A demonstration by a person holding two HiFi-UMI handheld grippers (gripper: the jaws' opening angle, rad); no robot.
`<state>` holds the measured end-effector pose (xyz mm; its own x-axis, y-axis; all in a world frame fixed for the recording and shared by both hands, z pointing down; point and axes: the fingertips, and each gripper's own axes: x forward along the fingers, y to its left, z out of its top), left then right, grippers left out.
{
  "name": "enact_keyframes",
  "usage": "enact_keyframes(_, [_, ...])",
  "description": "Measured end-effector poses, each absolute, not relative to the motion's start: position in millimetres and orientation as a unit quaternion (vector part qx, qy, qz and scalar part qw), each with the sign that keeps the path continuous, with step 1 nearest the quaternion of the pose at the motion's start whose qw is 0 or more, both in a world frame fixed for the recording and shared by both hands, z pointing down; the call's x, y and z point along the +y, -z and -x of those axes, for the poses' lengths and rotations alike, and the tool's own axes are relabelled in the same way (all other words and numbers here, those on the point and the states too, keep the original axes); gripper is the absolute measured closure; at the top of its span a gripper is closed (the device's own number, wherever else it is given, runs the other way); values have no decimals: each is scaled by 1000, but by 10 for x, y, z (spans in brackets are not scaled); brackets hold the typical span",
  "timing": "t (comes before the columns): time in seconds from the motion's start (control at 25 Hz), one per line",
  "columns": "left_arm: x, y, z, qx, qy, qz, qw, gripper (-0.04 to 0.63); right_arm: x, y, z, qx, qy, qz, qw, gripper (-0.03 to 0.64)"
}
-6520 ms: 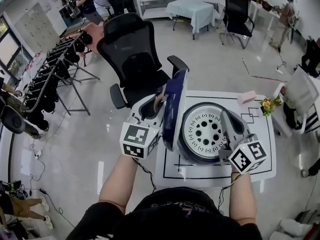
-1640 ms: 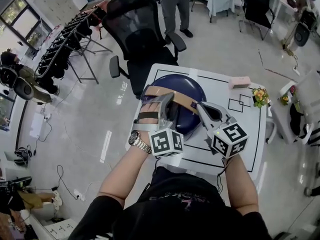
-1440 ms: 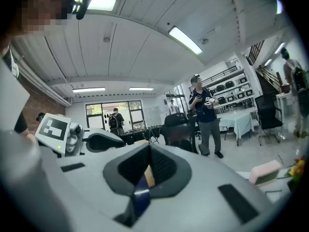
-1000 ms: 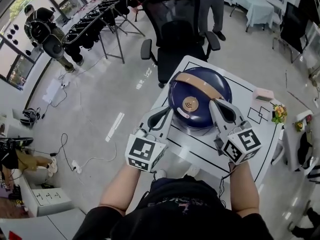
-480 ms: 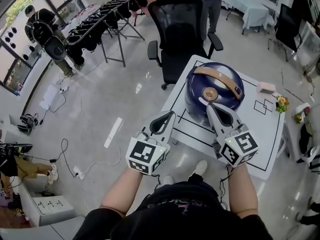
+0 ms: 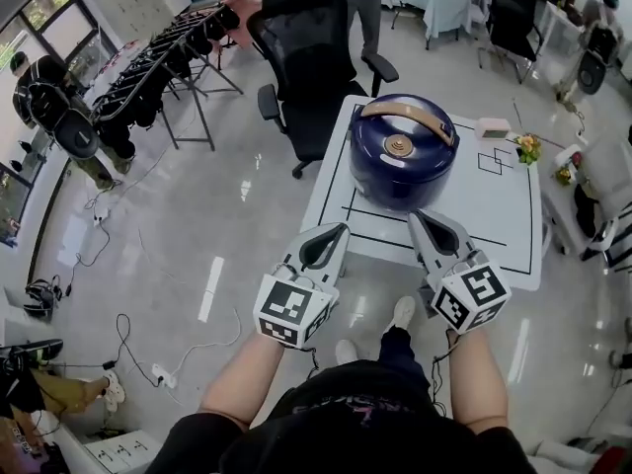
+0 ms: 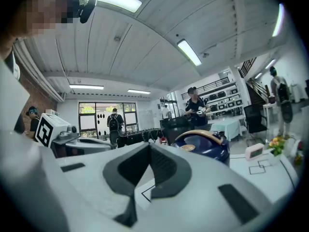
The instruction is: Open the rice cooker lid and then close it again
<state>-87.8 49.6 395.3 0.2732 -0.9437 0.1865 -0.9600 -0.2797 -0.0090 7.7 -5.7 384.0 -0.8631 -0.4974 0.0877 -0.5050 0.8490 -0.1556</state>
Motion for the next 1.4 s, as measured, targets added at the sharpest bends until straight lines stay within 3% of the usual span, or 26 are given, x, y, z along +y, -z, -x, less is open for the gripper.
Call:
enact_keyframes(0.48, [643,-3890,276,-542,-78,-836,36,592,267,-3757,-786,-936,-75,-344,29,615])
enact_keyframes(1.4, [798,-3848,-783,-620,-84,-779,50,592,311,-3726,-1712,-965,-80,-248,22,616])
